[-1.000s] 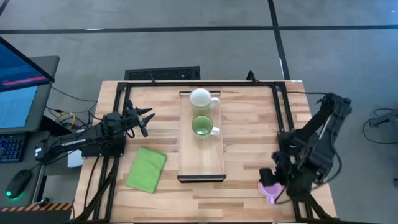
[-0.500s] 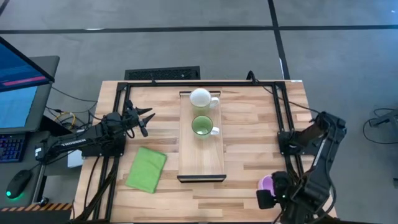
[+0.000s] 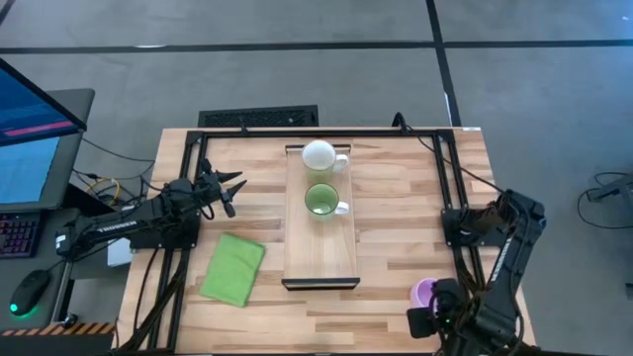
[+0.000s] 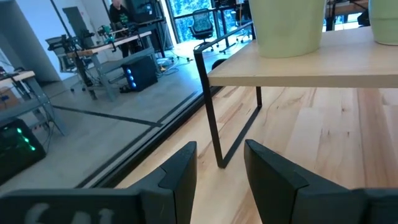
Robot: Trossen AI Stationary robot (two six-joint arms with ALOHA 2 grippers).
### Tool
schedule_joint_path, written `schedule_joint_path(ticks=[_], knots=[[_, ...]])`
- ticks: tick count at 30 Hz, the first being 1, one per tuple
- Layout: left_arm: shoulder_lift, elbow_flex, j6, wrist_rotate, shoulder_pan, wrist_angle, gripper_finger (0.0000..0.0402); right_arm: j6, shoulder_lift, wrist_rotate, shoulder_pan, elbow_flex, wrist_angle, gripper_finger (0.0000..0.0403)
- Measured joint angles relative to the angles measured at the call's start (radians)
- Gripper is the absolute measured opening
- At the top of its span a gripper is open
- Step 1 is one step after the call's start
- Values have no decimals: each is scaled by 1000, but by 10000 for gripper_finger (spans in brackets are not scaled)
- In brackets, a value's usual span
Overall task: Stack small to large cups/mugs on shelf
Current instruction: Put the pink mug on the shelf
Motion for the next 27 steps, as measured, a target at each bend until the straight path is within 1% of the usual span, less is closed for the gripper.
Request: schedule_joint_path(ticks=[5,9,17,27], knots=[[0,0,-1,0,0,0,126,0,35,-4,11,0,0,276],[0,0,-2,1,0,0,126,1,54,-27,13,0,1,276],[0,0,-105,2,0,0,126,8,56,-27,20,-5,-33,276],[0,0,-116,2,-1,0,126,3,145,-41,29,-6,-44,276]])
